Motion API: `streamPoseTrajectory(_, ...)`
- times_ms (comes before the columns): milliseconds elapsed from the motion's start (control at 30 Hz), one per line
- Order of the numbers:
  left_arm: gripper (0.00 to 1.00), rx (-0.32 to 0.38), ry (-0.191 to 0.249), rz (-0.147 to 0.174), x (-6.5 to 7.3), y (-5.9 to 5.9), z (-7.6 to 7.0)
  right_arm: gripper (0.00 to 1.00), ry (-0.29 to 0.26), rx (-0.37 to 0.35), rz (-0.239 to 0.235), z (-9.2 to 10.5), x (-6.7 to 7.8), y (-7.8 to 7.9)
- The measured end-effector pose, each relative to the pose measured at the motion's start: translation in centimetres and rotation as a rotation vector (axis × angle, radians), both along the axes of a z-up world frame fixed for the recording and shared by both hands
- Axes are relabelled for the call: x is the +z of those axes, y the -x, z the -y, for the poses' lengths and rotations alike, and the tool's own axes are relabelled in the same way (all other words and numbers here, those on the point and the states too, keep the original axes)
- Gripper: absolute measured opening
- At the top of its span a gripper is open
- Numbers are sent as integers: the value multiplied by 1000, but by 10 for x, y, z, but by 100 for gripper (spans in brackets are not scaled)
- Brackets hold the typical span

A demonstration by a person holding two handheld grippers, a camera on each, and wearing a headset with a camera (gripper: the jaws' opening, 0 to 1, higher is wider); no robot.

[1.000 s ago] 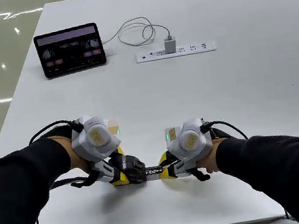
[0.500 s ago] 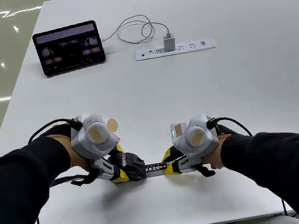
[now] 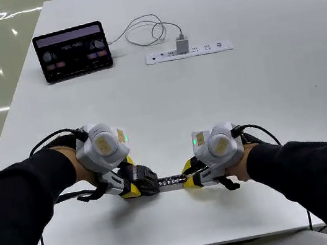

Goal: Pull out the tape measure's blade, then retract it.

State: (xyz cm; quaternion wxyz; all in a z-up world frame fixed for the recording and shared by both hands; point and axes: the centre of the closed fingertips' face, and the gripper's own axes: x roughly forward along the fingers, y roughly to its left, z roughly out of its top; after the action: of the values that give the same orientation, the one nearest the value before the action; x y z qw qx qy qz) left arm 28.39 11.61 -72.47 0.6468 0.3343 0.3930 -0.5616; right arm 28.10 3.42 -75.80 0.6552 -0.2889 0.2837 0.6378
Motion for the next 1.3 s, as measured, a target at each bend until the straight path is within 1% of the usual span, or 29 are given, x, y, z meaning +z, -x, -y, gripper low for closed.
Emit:
streamPoseTrajectory(400,32,3,2,-2,0,1,0,8,-3,-19,-2,15,2,-2)
streamPoseTrajectory(600,32,5,2,0,0,1,1,8,-1,-36,-10,29,1,-3)
streamPoseTrajectory(800,32,4,1,0,0,1,1,8,8,-33,-7,38,1,-4)
streamPoseTrajectory(967,32,3,2,-1,0,1,1,8,31,-9,10,43,1,-3)
streamPoseTrajectory(1300,32,3,6,0,0,1,1,8,36,-17,-2,55,1,-4)
